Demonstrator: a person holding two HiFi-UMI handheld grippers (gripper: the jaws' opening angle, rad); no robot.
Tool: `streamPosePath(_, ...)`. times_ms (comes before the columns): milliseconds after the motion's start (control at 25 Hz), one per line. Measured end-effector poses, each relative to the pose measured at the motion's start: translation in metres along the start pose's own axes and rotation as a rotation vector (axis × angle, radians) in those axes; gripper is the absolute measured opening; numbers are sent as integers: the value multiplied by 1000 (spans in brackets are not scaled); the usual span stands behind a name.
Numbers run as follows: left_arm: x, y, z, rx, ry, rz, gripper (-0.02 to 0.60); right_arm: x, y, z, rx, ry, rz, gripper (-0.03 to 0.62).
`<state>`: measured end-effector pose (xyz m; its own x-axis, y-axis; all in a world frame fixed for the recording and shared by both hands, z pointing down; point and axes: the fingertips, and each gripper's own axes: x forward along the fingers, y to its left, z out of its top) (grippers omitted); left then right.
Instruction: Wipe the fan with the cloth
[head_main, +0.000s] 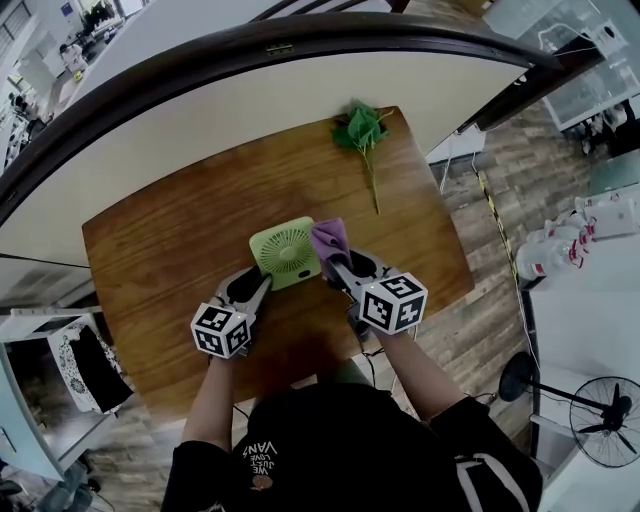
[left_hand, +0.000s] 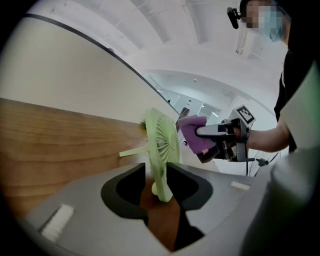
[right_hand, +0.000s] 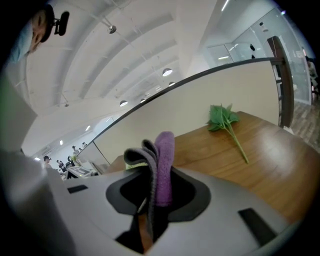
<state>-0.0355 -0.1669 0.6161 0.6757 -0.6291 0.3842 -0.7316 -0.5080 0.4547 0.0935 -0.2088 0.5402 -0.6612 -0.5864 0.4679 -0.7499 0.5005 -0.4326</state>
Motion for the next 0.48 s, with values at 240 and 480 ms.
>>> streamPosePath(240, -21, -1, -2, -20, -26, 24, 120, 17, 59, -22, -28, 20, 157, 100)
streamPosePath(480, -44, 3, -6, -34, -55, 90, 118, 42, 96, -44, -67, 80, 255, 100)
